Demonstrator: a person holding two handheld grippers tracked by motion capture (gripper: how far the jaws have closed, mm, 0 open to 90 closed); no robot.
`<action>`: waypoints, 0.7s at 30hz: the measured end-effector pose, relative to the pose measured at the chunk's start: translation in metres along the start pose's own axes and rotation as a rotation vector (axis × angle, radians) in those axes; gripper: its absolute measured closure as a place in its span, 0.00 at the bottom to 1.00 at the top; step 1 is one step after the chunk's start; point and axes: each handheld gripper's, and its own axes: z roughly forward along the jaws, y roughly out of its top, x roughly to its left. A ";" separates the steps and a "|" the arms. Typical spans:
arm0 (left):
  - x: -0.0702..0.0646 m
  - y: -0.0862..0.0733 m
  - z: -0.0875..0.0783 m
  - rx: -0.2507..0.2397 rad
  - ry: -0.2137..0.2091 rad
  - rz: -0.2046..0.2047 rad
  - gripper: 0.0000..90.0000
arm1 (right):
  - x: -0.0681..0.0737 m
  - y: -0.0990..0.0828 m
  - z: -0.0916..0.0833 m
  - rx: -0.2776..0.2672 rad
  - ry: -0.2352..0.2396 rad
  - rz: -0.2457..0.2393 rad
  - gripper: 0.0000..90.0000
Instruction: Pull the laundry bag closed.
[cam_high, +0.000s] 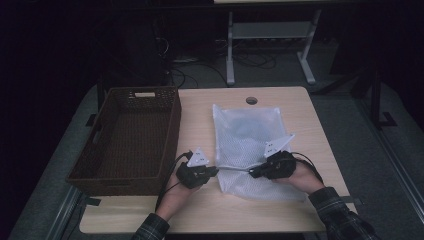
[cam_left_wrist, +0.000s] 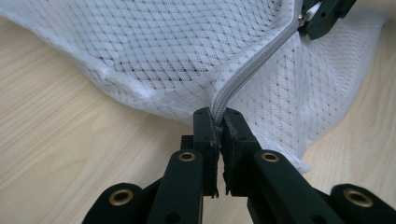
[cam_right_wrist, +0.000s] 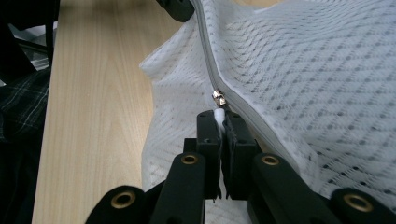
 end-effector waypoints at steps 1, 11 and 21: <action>0.000 0.000 0.000 0.001 0.003 -0.001 0.95 | -0.001 -0.001 -0.001 -0.002 0.003 -0.002 0.96; 0.001 0.000 -0.001 0.001 0.007 -0.008 0.95 | -0.002 -0.005 -0.007 -0.005 -0.006 0.013 0.96; 0.002 -0.001 -0.001 0.003 0.008 -0.012 0.95 | -0.005 -0.012 -0.014 -0.007 -0.019 0.028 0.96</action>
